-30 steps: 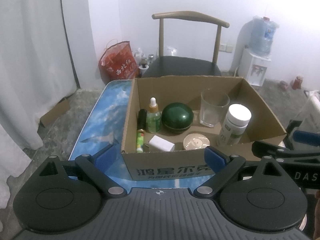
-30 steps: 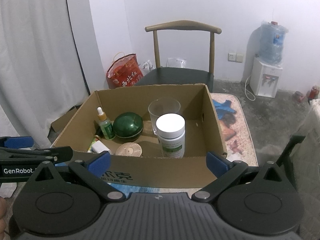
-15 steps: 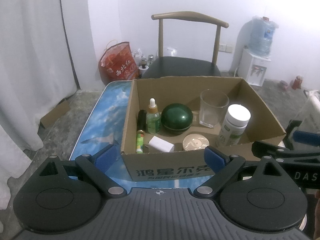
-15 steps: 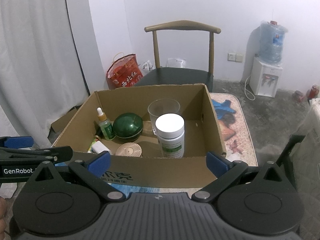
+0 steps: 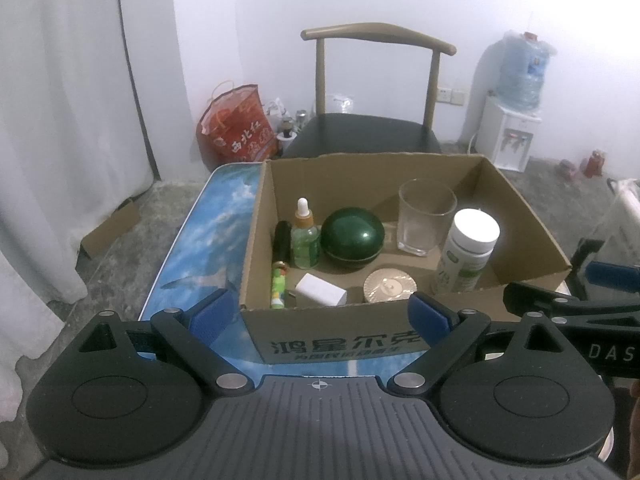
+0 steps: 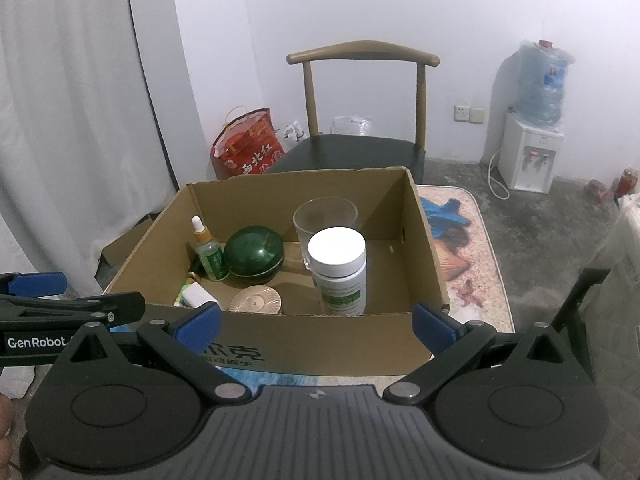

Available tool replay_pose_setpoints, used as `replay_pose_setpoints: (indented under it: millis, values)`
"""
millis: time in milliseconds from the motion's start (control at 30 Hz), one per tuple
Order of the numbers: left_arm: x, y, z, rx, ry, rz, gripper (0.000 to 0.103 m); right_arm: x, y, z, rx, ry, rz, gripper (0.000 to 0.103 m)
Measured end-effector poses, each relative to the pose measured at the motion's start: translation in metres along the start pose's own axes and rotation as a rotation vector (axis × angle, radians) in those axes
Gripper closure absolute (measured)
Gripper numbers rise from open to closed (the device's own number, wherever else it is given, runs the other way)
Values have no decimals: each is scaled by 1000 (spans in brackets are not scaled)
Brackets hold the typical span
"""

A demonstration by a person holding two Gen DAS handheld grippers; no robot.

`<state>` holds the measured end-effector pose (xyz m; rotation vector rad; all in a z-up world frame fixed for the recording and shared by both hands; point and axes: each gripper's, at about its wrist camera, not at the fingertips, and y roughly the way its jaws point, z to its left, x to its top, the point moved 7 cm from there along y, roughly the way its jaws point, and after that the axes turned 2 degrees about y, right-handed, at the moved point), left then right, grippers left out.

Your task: Organize rigid objects

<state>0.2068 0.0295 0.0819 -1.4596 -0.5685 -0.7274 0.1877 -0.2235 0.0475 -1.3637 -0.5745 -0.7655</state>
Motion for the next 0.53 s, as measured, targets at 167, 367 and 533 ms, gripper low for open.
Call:
replay_pose_setpoints:
  millis: [167, 367, 533]
  values:
    - [0, 0, 0, -1, -1, 0, 9, 1, -2, 1, -2, 2, 0, 0]
    - [0, 0, -1, -1, 2, 1, 9, 1, -2, 1, -1, 3, 0, 0]
    - [0, 0, -1, -1, -1, 3, 9, 1, -3, 1, -2, 5, 0, 0]
